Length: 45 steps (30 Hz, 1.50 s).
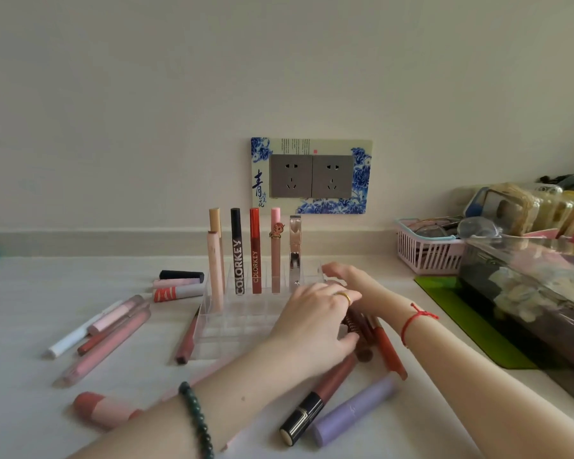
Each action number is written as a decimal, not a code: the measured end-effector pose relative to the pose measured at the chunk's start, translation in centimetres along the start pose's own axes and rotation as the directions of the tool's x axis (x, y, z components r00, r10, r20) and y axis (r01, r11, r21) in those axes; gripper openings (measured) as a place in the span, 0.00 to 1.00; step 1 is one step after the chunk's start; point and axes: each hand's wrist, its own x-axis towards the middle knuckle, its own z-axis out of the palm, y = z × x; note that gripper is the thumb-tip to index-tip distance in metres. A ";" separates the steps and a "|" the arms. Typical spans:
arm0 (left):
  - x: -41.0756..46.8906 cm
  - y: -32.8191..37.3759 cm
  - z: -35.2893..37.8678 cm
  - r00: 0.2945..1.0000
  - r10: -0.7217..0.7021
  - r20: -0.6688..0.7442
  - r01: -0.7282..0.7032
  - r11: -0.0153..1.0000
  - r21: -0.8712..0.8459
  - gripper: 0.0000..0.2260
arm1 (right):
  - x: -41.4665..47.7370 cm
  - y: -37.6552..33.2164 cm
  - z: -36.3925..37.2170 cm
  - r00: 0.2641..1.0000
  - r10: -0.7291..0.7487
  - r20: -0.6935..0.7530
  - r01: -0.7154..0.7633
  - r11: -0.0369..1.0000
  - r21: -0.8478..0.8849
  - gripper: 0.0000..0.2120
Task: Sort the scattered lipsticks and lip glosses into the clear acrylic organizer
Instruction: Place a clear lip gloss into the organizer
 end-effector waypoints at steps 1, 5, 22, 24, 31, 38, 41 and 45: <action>0.3 0.0 0.2 1.000 -0.016 0.002 0.016 1.000 0.012 0.25 | 0.3 0.1 0.1 1.000 0.015 0.010 -0.015 1.000 -0.013 0.16; 1.0 -0.3 0.9 0.999 -0.054 0.001 0.054 0.998 0.022 0.25 | 0.8 0.2 0.3 0.999 0.013 0.033 -0.011 0.997 -0.075 0.10; 0.8 -0.3 2.2 0.996 -0.071 -0.061 0.073 0.997 0.027 0.21 | -0.3 -0.1 -0.5 0.998 0.032 0.062 -0.043 0.982 0.186 0.13; 0.8 -0.2 2.2 0.995 -0.067 -0.069 0.068 0.998 0.008 0.21 | -0.3 -0.1 -0.9 0.996 0.066 0.063 -0.082 0.949 0.305 0.17; 0.7 -0.6 1.3 0.982 -0.062 -0.177 0.049 0.996 -0.077 0.35 | -1.6 -0.4 -5.0 0.998 0.023 -0.057 0.024 0.701 0.713 0.21; 0.4 -0.2 -1.0 0.963 -0.189 -0.193 0.094 0.904 -0.417 0.47 | -3.0 -2.8 -8.6 0.983 -0.044 -0.178 0.169 0.599 0.783 0.17; 0.0 -0.6 -1.9 0.962 -0.190 -0.198 0.044 0.820 -0.571 0.41 | -3.6 -4.3 -9.3 0.973 -0.073 -0.218 0.215 0.618 0.756 0.16; -1.1 -1.3 -3.3 0.953 -0.194 -0.232 -0.009 0.748 -0.663 0.33 | -4.1 -6.6 -9.7 0.963 -0.132 -0.235 0.260 0.681 0.684 0.18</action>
